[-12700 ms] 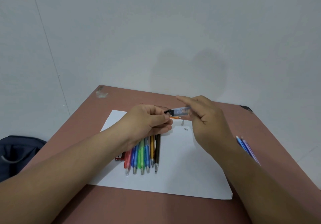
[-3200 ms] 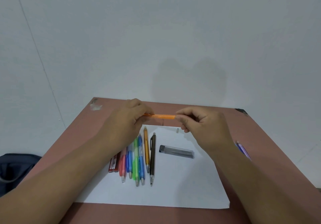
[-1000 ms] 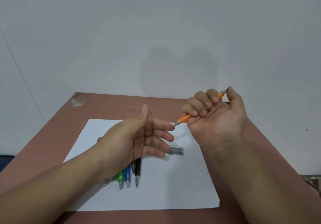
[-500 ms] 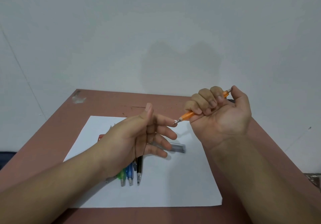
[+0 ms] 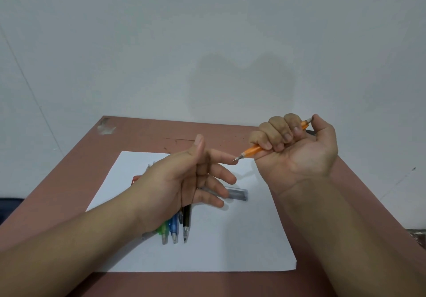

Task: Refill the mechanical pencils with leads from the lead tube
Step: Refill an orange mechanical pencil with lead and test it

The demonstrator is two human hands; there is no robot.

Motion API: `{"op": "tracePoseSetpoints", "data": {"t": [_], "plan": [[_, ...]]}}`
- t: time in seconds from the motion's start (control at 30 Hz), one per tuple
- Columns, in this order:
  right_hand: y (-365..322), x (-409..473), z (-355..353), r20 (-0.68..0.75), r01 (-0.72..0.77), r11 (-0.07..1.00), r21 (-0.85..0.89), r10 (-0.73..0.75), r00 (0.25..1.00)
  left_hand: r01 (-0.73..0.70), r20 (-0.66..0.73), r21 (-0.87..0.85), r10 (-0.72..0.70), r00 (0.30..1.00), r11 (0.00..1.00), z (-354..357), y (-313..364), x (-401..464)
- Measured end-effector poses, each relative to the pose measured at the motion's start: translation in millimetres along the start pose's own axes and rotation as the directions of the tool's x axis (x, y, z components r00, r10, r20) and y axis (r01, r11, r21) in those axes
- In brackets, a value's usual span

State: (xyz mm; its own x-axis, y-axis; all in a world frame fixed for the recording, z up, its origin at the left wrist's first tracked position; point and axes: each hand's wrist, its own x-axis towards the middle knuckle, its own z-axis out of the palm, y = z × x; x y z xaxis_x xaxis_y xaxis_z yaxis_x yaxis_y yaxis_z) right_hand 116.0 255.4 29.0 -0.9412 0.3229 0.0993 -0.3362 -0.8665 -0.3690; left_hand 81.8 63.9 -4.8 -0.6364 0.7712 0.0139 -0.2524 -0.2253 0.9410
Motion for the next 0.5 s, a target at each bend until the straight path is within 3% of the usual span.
{"op": "tracePoseSetpoints", "data": {"t": [0.5], "plan": [[1.9, 0.3, 0.1, 0.004, 0.016, 1.000, 0.010, -0.016, 1.000, 0.000, 0.009, -0.010, 0.000, 1.000, 1.000, -1.7, -1.0, 0.6]]}}
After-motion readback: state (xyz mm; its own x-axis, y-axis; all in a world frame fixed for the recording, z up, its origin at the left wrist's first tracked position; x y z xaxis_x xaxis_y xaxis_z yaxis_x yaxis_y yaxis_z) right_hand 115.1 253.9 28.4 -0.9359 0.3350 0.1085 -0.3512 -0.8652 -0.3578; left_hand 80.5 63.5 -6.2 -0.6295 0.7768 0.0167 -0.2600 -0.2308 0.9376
